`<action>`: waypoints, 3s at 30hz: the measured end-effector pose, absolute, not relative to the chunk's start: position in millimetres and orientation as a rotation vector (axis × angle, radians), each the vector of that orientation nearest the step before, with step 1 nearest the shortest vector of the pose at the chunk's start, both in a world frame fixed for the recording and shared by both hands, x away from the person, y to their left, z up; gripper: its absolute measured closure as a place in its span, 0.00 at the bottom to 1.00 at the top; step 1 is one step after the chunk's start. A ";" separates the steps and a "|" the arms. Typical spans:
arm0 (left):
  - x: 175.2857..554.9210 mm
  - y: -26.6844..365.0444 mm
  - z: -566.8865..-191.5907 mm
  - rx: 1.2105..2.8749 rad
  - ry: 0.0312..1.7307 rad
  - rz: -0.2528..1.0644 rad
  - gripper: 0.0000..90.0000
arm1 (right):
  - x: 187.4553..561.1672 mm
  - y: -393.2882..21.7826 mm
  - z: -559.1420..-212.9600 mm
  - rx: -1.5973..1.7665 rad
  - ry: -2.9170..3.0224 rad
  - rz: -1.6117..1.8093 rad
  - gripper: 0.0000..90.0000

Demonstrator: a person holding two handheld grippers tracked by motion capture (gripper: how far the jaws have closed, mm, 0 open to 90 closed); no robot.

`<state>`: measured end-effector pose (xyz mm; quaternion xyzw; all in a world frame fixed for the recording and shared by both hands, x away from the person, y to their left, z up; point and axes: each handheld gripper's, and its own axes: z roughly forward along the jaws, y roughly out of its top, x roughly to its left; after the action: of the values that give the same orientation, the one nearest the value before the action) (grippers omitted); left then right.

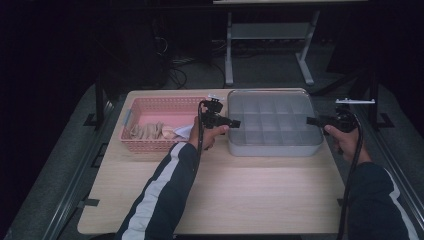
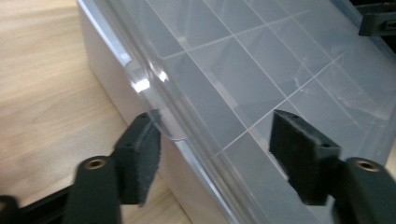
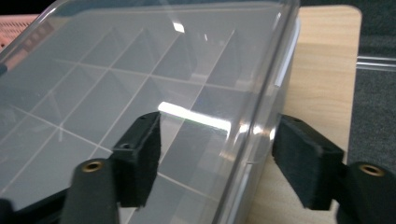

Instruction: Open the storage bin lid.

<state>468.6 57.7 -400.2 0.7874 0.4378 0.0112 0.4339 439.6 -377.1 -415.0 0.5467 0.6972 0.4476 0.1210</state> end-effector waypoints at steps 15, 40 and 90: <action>434.2 93.3 -376.2 1.774 0.989 0.023 0.76 | 408.0 -395.6 -380.7 1.515 1.955 1.552 0.78; 380.0 119.2 -366.4 1.735 0.905 -0.029 0.86 | 353.9 -381.0 -353.0 1.438 1.990 1.525 0.83; 299.0 146.1 -416.6 2.019 0.875 -0.067 0.81 | 250.4 -350.0 -413.9 1.409 2.211 1.413 0.83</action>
<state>299.0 146.1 -416.6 0.8178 0.3542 -0.0270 0.4529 250.4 -350.0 -413.9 0.4716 0.7398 0.4728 0.0816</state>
